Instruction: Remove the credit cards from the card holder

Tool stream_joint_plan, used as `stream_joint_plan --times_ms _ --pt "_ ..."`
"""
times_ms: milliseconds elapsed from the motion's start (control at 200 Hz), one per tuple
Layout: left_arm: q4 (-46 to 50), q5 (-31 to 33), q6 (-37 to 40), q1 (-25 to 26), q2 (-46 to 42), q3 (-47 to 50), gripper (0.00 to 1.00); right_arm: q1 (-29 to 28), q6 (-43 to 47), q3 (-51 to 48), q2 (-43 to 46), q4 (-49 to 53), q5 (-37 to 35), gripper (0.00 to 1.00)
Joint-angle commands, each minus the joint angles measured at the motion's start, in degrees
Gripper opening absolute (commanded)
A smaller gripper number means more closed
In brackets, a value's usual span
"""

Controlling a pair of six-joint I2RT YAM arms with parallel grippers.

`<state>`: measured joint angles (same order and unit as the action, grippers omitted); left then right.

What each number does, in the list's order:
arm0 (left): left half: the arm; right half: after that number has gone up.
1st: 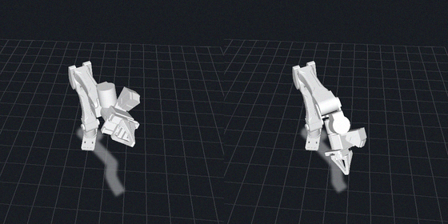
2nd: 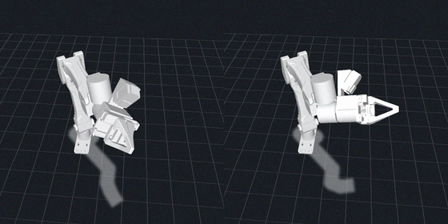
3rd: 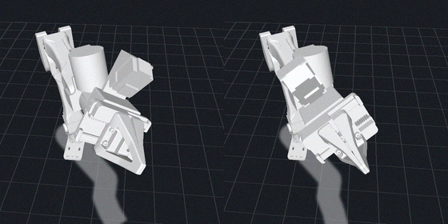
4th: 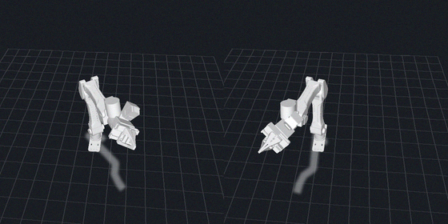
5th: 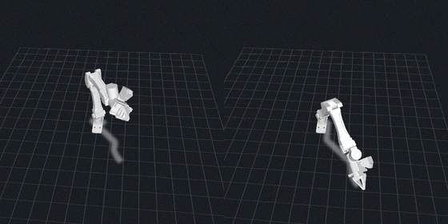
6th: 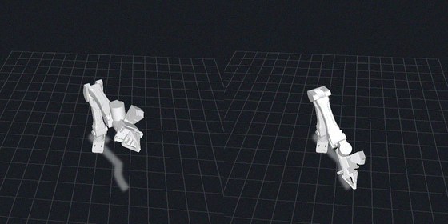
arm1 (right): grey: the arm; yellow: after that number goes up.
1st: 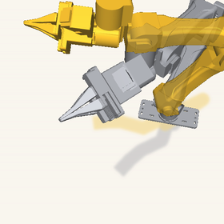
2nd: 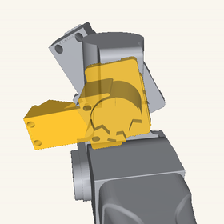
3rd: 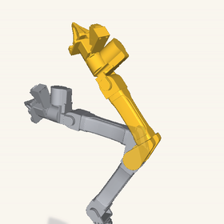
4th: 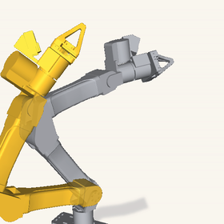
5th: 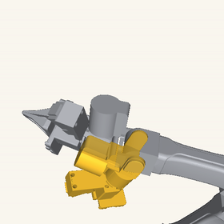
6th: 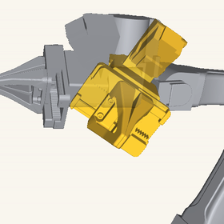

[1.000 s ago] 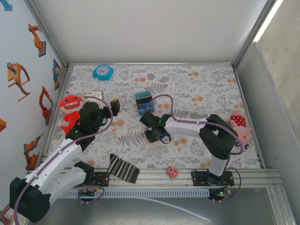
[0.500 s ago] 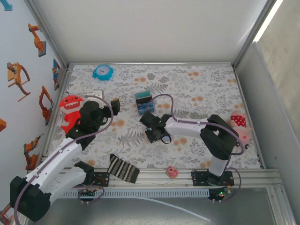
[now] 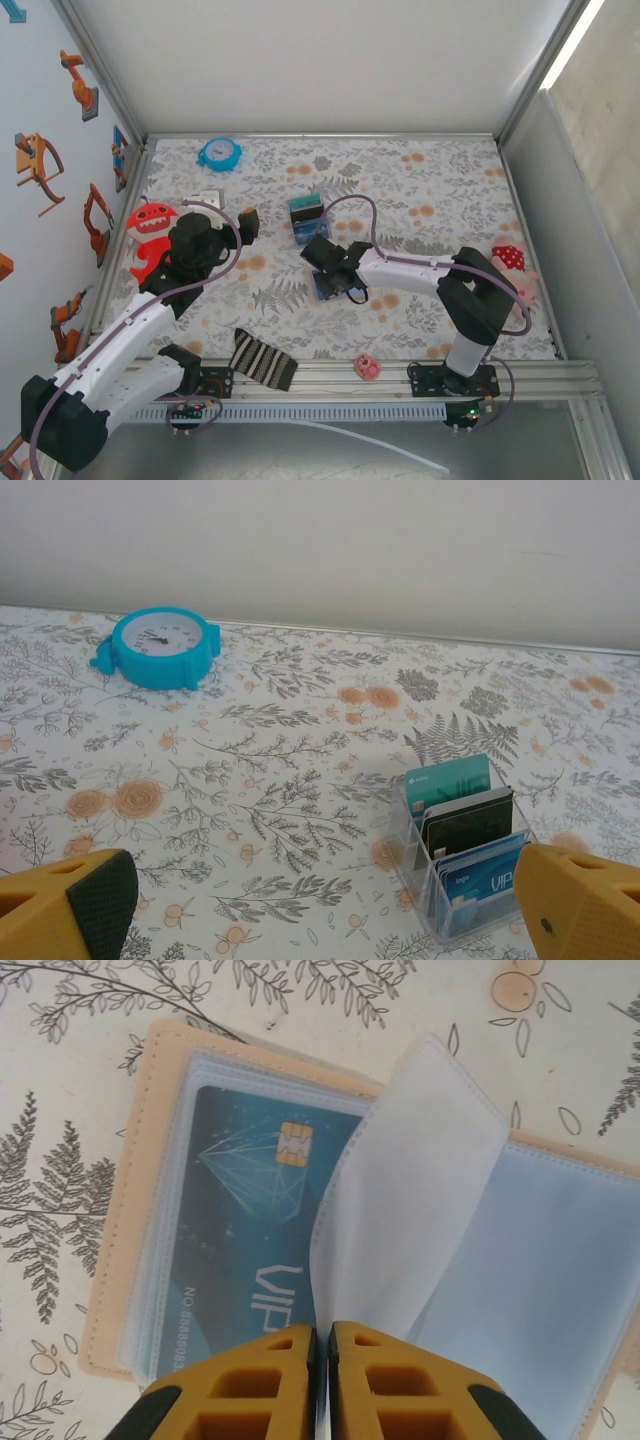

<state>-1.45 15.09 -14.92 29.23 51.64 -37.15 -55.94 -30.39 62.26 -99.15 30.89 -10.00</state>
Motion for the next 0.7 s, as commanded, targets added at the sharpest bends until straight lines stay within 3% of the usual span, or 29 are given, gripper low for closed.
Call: stream_joint_plan --times_ms 0,406,696 --pt "0.93 -0.61 0.16 0.2 -0.83 -1.34 0.97 0.55 -1.36 -0.43 2.47 2.2 -2.46 0.16" --pt "0.65 -0.52 0.29 0.29 -0.48 -1.16 0.97 3.98 -3.51 -3.72 4.89 3.66 -4.77 0.32" --pt "1.21 -0.13 0.27 0.93 -0.57 -0.85 0.97 8.16 -5.27 -8.3 6.49 2.18 -3.25 0.33"
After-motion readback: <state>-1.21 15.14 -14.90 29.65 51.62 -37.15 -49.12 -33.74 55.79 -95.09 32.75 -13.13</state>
